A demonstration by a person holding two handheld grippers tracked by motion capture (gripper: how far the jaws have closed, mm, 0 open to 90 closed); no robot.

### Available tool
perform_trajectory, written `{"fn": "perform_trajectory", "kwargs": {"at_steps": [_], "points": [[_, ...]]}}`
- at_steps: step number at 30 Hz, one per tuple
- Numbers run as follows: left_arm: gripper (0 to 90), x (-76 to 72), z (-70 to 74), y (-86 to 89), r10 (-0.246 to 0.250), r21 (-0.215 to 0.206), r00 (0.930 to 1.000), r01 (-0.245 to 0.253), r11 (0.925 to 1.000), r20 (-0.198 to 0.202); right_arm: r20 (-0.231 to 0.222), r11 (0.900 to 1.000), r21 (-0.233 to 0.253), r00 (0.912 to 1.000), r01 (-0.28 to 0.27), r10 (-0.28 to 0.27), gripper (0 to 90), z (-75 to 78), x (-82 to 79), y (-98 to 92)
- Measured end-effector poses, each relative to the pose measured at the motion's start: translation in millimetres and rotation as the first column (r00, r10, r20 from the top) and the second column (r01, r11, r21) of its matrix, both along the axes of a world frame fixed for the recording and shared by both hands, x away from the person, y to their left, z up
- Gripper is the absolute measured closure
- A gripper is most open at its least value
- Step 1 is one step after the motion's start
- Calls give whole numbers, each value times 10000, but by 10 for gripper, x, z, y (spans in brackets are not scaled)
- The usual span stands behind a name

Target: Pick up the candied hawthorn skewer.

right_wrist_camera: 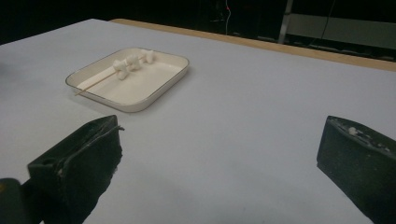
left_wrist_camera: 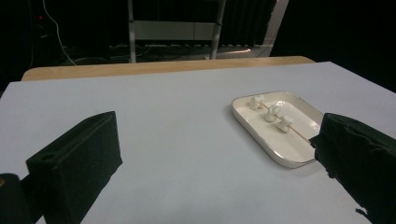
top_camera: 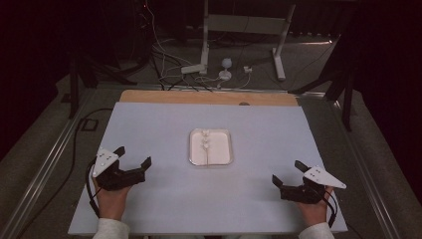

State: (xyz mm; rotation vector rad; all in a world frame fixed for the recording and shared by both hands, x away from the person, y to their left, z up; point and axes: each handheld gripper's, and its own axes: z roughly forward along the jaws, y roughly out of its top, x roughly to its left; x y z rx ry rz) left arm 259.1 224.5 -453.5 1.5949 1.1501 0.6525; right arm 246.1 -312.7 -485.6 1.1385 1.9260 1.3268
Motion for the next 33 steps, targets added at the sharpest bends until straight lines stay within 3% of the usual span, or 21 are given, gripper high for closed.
{"fn": "perform_trajectory", "kwargs": {"at_steps": [33], "points": [[10,342,-13,-503,-802,-14,9963,802,9968,-299,-38,10000,-35,10000,17,-17,0,-6,10,1]]}}
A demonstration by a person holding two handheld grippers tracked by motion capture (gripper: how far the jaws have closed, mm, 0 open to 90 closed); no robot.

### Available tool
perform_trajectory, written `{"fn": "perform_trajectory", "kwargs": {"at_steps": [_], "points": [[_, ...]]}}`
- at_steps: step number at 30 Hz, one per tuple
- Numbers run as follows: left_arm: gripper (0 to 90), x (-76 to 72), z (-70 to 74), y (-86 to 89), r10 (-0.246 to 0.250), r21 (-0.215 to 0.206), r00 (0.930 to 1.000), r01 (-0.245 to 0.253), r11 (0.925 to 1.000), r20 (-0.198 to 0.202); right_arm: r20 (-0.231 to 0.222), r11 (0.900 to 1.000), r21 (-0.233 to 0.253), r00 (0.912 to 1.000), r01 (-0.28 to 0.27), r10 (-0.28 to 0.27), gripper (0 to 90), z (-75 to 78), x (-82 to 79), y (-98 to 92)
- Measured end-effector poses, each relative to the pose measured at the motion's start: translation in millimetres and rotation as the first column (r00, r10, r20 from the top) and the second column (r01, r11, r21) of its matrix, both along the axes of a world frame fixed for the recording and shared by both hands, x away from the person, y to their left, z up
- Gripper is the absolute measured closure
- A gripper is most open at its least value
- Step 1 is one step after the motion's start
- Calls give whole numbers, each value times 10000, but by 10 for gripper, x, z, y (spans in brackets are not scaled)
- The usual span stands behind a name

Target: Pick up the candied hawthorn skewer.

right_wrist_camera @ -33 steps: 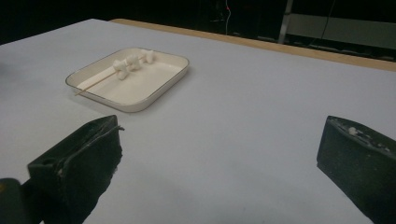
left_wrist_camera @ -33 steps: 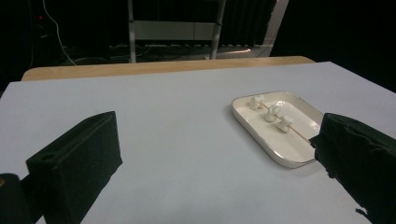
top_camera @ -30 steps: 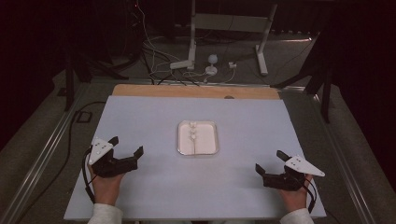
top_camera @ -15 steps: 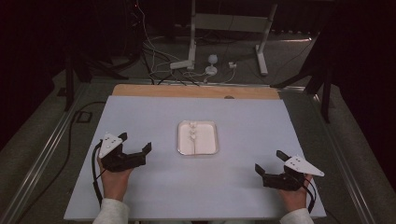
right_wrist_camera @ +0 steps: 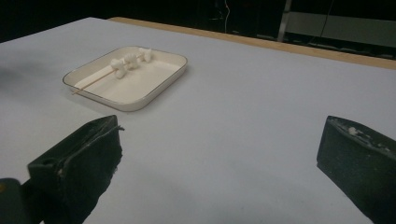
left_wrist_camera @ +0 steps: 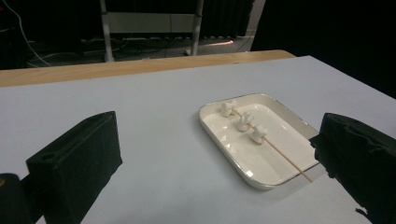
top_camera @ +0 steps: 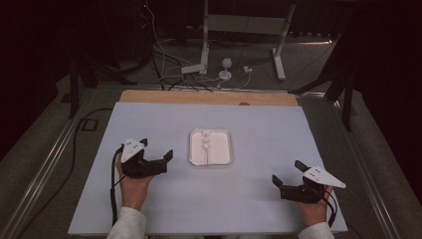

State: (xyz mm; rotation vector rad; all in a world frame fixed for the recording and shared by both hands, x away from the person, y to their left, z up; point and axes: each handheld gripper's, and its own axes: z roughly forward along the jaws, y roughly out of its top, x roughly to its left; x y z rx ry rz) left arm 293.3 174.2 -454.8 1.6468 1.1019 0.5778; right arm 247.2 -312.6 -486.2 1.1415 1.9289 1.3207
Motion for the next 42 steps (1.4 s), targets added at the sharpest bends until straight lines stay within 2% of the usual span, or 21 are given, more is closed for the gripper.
{"fn": "perform_trajectory", "kwargs": {"at_steps": [21,42], "points": [[10,184,-118,-359,-544,97,9976,548,9985,-419,-45,10000,-4,10000,43,-43,0,-3,2,-15],[11,341,-292,-754,-1009,162,9908,1028,9946,-900,-45,10000,-24,10000,35,-35,0,-5,4,-17]]}}
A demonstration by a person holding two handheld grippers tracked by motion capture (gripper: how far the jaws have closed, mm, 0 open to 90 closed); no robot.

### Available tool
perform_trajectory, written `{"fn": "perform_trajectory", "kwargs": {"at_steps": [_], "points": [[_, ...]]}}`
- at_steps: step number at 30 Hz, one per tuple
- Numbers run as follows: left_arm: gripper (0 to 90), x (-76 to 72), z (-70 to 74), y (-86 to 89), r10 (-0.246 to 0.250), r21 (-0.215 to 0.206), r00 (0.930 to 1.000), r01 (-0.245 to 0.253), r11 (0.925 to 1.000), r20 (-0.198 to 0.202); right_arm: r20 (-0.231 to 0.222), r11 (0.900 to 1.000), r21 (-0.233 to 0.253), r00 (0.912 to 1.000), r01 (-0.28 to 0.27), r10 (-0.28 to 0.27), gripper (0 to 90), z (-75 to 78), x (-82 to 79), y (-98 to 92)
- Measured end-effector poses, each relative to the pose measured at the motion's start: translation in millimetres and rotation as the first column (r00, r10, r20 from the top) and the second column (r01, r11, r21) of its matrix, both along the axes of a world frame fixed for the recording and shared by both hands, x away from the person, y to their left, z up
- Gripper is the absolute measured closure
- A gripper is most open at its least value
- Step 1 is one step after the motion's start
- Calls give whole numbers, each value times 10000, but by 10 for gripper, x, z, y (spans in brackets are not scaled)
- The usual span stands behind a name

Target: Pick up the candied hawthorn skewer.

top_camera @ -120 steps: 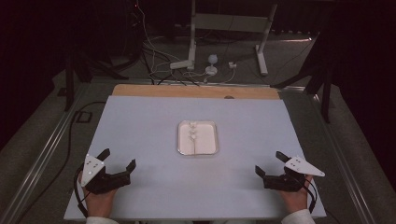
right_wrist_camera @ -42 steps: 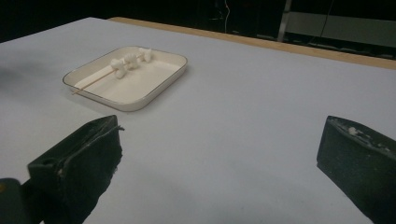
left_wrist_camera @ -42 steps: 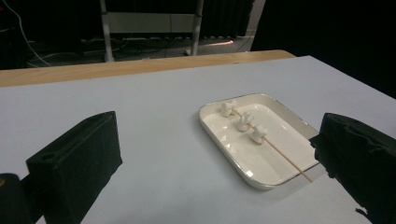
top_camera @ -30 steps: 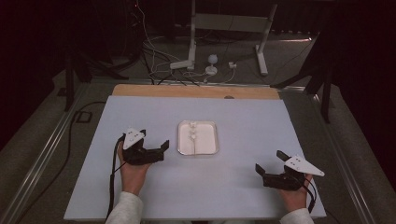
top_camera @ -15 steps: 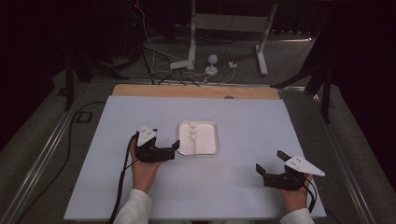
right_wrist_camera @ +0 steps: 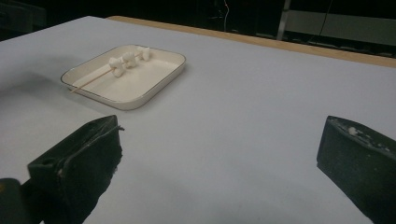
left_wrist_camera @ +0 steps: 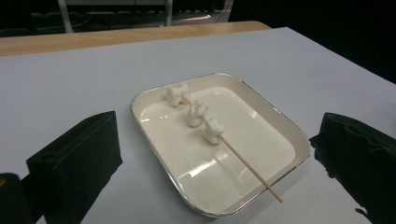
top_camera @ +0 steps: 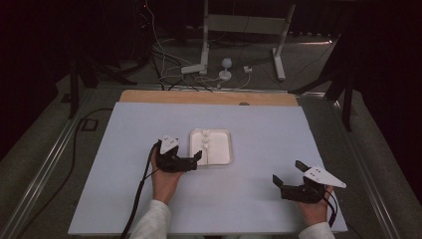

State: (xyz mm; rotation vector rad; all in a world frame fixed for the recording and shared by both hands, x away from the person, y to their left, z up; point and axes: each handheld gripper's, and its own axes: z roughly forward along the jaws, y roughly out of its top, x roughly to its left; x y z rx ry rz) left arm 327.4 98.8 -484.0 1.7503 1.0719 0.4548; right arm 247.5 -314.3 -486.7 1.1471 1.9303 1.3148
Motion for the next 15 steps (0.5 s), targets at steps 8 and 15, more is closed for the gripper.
{"fn": "perform_trajectory", "kwargs": {"at_steps": [8,15], "points": [[12,53,-63,-83,-112,28,9996,113,9999,-265,-9,10000,-19,10000,-9,9,0,-2,0,1],[14,90,-118,-136,-133,77,9987,137,9999,-487,-7,10000,-18,10000,-18,18,0,-3,2,-1]]}}
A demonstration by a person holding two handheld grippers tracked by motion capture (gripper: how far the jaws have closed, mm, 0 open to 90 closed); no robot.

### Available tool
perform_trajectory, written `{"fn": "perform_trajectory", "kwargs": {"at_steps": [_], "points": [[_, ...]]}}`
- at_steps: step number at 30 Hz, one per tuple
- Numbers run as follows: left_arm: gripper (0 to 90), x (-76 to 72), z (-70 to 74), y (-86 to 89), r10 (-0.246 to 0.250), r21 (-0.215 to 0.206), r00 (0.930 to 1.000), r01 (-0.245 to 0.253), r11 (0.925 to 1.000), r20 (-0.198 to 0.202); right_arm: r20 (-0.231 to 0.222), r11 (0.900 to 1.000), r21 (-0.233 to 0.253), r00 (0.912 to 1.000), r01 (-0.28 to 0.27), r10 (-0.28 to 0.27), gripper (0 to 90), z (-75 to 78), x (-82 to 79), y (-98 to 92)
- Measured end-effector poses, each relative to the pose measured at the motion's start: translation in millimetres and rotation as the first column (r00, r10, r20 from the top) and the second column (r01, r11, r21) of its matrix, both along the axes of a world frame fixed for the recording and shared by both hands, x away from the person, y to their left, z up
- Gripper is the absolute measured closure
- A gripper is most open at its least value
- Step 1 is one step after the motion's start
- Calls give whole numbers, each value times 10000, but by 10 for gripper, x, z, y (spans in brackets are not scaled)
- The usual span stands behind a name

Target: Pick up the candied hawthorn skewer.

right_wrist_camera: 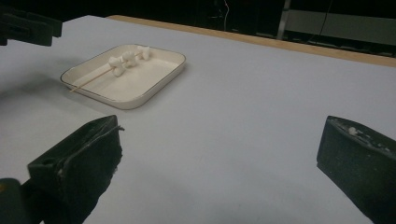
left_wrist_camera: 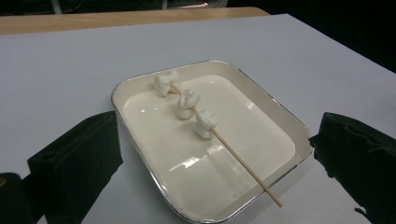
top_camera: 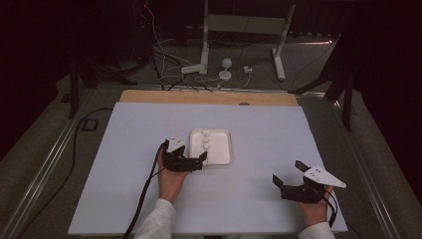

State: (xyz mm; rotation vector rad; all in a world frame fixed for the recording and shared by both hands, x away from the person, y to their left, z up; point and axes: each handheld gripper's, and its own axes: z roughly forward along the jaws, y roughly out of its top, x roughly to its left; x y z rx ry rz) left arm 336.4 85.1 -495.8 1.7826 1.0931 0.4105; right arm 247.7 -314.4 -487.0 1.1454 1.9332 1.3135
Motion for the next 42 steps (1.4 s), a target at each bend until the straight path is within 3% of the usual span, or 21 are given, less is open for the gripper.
{"fn": "perform_trajectory", "kwargs": {"at_steps": [16,26,33,35,36,42], "points": [[14,65,-89,-149,-124,127,9990,129,9998,-425,-59,10000,-27,10000,-34,34,0,-8,5,8],[39,96,-160,-231,-378,390,9937,421,9984,-1059,-110,10000,-61,9999,-21,20,0,-13,8,11],[75,132,-186,-335,-375,942,9872,525,9942,-1548,-119,10000,-81,9999,-16,15,0,-14,10,8],[152,139,-197,-358,-130,1405,9852,374,9894,-1710,-119,10000,-82,9999,-37,36,0,-14,9,10],[214,148,-211,-365,-162,1410,9814,438,9890,-1915,-122,10000,-81,9999,-45,44,0,-14,10,10],[542,152,-226,-356,-232,1690,9750,617,9837,-2209,-159,9999,-103,9998,-104,102,0,-15,9,13]]}}
